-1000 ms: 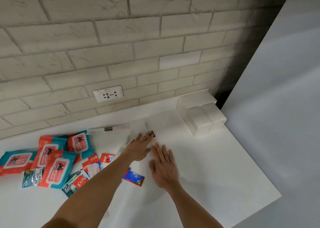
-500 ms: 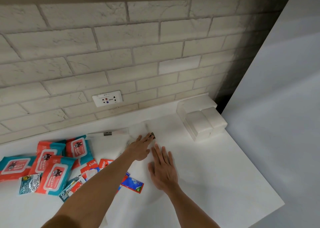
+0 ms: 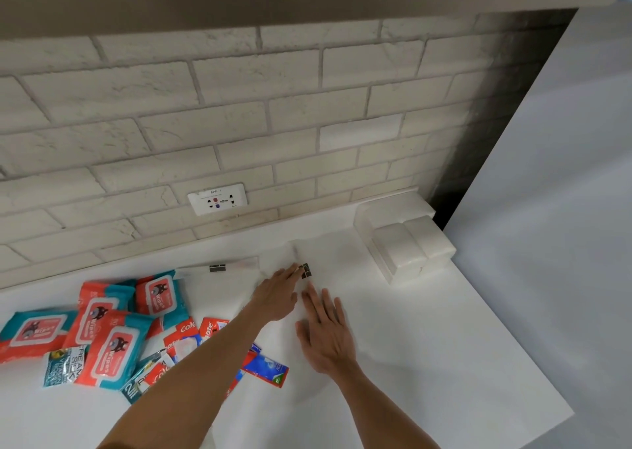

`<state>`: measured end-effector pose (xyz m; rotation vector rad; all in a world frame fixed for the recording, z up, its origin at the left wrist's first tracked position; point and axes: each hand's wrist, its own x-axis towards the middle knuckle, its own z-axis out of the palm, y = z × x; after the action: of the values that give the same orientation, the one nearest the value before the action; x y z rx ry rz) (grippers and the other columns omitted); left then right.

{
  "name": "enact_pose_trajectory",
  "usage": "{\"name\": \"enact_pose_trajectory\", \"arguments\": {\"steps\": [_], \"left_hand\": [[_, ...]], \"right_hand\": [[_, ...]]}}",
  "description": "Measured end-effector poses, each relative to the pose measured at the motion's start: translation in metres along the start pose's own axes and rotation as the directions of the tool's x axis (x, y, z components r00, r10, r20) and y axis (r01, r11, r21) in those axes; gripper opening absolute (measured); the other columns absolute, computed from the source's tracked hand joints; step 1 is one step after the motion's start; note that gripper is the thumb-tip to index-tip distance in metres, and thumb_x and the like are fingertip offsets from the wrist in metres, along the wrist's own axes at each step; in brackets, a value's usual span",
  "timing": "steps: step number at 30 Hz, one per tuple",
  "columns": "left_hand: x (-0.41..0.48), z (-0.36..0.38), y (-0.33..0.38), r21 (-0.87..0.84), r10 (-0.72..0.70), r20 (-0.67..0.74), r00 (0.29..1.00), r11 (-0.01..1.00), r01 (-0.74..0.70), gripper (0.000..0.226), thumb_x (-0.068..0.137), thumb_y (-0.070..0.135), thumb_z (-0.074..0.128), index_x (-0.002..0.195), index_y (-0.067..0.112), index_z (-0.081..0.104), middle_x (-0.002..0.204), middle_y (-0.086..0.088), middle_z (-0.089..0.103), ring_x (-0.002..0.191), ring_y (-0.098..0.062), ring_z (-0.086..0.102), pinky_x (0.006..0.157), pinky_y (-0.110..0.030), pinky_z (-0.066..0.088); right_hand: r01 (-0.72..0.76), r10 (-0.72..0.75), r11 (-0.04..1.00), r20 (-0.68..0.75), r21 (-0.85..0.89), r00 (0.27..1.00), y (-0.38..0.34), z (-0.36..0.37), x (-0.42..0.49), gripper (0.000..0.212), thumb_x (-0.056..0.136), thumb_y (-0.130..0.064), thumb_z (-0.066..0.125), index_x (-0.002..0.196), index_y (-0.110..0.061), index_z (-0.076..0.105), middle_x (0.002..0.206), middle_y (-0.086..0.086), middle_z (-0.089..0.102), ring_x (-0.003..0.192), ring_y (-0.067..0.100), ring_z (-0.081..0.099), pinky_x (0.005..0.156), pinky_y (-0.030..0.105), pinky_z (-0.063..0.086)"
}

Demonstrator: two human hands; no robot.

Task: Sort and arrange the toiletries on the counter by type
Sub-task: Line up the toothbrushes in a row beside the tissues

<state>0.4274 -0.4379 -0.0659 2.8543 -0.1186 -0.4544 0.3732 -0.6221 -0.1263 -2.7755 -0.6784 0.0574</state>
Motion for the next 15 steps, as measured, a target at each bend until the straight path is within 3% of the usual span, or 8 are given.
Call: {"name": "enact_pose_trajectory", "arguments": {"steps": [3, 6, 12, 15], "left_hand": [[-0.016, -0.002, -0.008, -0.118, -0.077, -0.203, 0.976, 0.992, 0.054, 0.059, 0.104, 0.024, 0.048, 0.159, 0.023, 0.030, 0.165, 0.001, 0.032, 0.151, -0.021, 0.030, 0.120, -0.040, 0.033], [-0.037, 0.001, -0.024, -0.285, -0.245, -0.292, 0.924, 0.945, 0.161, 0.050, 0.103, 0.025, 0.051, 0.153, 0.025, 0.040, 0.151, -0.002, 0.049, 0.138, -0.023, 0.048, 0.109, -0.042, 0.047], [-0.077, 0.020, -0.053, -0.365, -0.472, -0.247, 0.846, 0.855, 0.370, 0.044, 0.101, 0.025, 0.058, 0.142, 0.014, 0.048, 0.133, -0.011, 0.059, 0.120, -0.029, 0.057, 0.094, -0.042, 0.055], [-0.091, 0.034, -0.056, -0.349, -0.494, -0.216, 0.842, 0.844, 0.406, 0.041, 0.099, 0.027, 0.063, 0.136, 0.012, 0.051, 0.132, -0.011, 0.056, 0.117, -0.027, 0.056, 0.095, -0.040, 0.054]], "right_hand": [[-0.011, 0.009, 0.999, -0.033, -0.039, 0.999, -0.003, -0.003, -0.003, 0.068, 0.113, -0.052, 0.022, 0.172, -0.027, 0.000, 0.179, -0.007, -0.014, 0.166, 0.023, -0.011, 0.135, 0.049, 0.001], [-0.034, 0.030, 0.998, -0.060, -0.061, 0.998, -0.009, -0.002, -0.011, 0.066, 0.113, -0.048, 0.019, 0.172, -0.022, 0.005, 0.180, -0.002, -0.009, 0.166, 0.025, -0.007, 0.134, 0.049, 0.005], [-0.142, 0.141, 0.990, -0.088, -0.009, 0.986, -0.018, 0.014, -0.035, 0.070, 0.113, -0.050, 0.020, 0.171, -0.016, 0.000, 0.179, 0.006, -0.004, 0.166, 0.025, -0.002, 0.134, 0.043, 0.012], [-0.168, 0.166, 0.986, -0.085, -0.015, 0.982, -0.024, 0.017, -0.050, 0.071, 0.113, -0.051, 0.018, 0.171, -0.016, -0.003, 0.179, 0.005, -0.007, 0.166, 0.023, -0.005, 0.135, 0.042, 0.012]]}}
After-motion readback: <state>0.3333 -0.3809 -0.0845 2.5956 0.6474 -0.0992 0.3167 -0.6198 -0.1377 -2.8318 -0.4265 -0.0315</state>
